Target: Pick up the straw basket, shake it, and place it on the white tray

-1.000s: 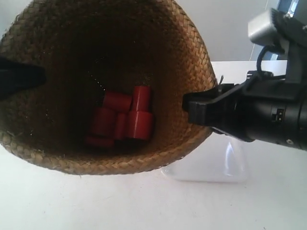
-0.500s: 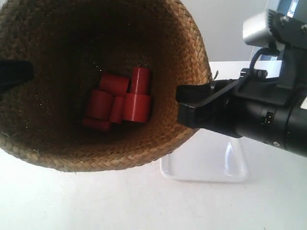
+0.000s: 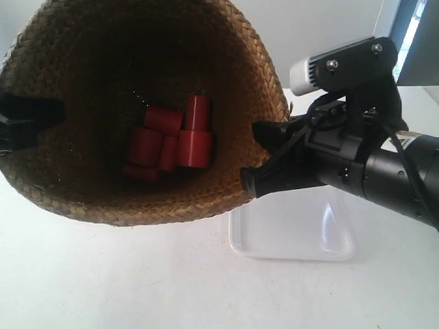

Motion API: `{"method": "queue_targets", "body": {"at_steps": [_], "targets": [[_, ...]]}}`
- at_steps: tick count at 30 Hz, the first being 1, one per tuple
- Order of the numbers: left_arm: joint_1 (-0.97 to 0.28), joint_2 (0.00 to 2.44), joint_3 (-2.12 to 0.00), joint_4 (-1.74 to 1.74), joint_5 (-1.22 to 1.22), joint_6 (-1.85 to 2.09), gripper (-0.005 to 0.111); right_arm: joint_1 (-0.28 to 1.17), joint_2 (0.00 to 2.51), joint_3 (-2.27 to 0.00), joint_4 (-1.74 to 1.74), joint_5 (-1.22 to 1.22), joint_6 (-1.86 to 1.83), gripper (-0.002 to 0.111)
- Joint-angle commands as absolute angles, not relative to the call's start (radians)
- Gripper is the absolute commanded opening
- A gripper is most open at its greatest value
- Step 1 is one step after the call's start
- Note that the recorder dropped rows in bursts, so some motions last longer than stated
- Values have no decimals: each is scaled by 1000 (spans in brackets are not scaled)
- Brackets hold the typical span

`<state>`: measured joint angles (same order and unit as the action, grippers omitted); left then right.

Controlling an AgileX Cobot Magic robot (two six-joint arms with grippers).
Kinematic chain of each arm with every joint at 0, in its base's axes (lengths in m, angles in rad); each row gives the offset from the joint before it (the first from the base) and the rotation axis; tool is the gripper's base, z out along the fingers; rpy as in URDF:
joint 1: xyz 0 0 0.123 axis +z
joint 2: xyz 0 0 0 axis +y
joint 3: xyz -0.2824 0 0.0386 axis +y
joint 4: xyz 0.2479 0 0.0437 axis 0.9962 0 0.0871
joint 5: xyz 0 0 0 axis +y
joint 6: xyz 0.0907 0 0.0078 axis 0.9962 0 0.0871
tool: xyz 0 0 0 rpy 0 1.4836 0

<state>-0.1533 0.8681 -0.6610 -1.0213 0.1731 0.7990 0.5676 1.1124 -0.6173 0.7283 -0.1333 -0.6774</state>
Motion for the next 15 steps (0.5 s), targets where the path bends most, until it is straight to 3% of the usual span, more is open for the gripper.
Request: {"method": "queue_targets", "body": {"at_steps": [1,9,15], "targets": [[-168,861,-665,-1062,175,922,0,495,1107,-615,716,-224,-729,0],[-353,892,-663,-1147,-67,1036,0,483,1095,-615,714,-63,-755,0],[-401,959,-663,-1122,-59,1007,0,483,1063,-615,714,-73,-755,0]]}}
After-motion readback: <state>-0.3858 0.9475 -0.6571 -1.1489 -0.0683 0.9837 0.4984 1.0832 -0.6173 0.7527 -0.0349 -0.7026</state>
